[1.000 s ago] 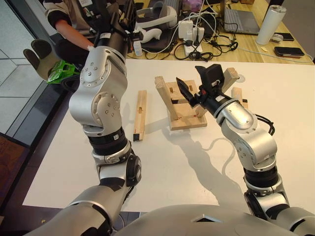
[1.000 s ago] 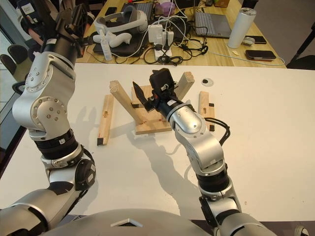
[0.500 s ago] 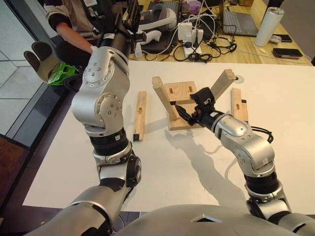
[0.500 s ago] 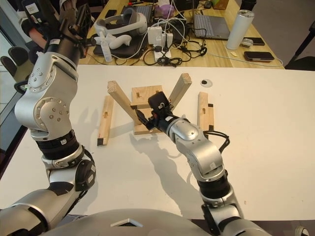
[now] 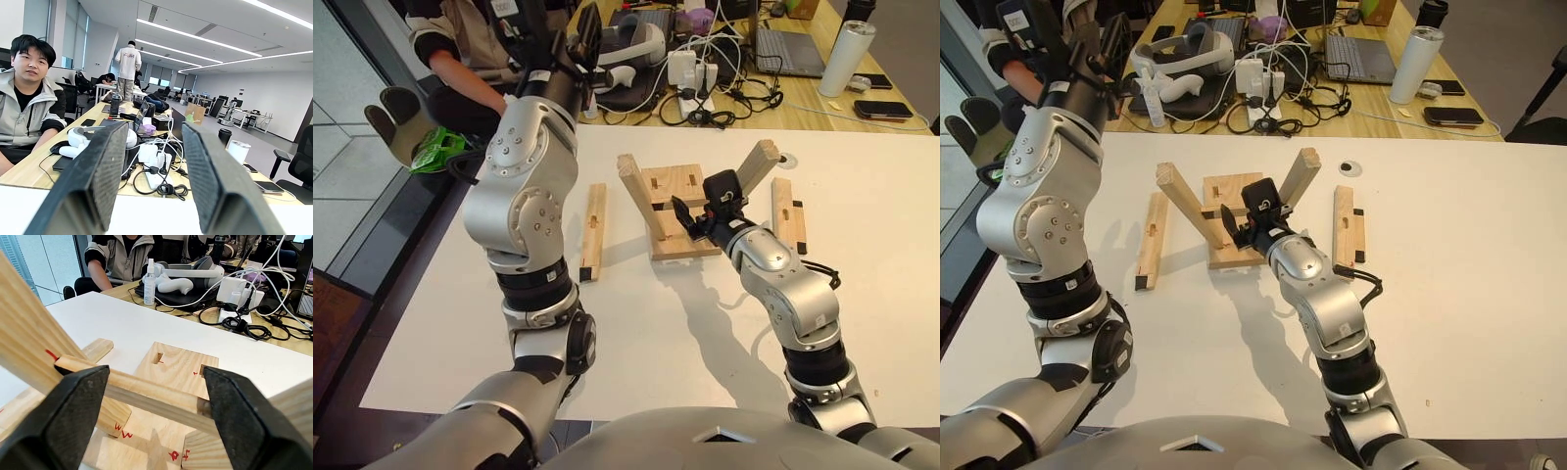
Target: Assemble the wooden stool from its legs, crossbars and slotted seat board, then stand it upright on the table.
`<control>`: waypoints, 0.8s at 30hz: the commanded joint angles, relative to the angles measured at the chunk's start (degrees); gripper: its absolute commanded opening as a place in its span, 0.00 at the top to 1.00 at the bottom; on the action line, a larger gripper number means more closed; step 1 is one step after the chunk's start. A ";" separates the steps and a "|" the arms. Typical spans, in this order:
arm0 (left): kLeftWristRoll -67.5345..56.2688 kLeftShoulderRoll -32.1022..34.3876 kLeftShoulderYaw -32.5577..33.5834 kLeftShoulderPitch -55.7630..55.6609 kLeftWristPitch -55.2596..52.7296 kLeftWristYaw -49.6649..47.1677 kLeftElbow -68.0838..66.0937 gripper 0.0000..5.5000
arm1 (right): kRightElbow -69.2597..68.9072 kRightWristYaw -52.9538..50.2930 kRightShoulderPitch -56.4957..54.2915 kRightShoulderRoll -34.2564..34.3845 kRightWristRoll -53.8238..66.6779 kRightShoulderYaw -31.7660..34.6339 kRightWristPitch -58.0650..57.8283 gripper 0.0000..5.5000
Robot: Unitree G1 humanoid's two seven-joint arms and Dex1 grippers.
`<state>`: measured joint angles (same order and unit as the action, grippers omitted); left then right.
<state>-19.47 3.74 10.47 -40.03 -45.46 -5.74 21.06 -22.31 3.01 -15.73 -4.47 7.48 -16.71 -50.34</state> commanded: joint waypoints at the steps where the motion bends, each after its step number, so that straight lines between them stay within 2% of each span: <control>1: 0.27 -0.23 -0.26 0.03 0.02 -0.33 -0.07 0.63 | 2.05 -0.33 -1.19 1.90 -0.17 2.84 4.80 0.35; 4: 0.36 -0.22 -0.23 -0.19 0.21 -0.47 -0.11 0.63 | -1.22 -3.57 -8.11 3.68 -4.39 4.64 18.67 0.35; 7: 0.65 -0.20 -0.21 -0.05 0.61 -0.74 0.04 0.63 | 0.44 -4.00 -6.82 3.21 -7.85 2.46 23.55 0.35; 8: 0.87 -0.27 -0.21 0.28 0.76 -1.00 0.29 0.63 | 2.14 -2.73 -5.07 2.32 -8.61 0.45 21.99 0.35; 10: 1.46 -1.12 -0.28 1.62 1.08 -2.09 1.08 0.63 | 7.58 0.81 0.41 0.06 -7.82 -4.05 8.40 0.35; 13: 1.36 -3.62 -0.95 3.86 0.86 -3.53 1.95 0.63 | 12.53 1.72 5.47 0.84 -6.01 -3.07 -2.29 0.35; 17: 1.56 -4.42 -1.31 4.80 0.77 -4.12 2.79 0.63 | 14.68 1.77 1.39 2.82 -5.56 -1.46 -2.73 0.35; 24: 2.18 -2.53 0.28 3.53 2.08 -3.64 1.33 0.63 | 8.04 1.98 -8.64 7.31 -3.23 4.76 8.26 0.35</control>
<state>-17.85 0.17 10.22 -35.64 -43.60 -9.37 23.36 -13.64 5.31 -20.63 1.71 3.36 -13.86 -43.62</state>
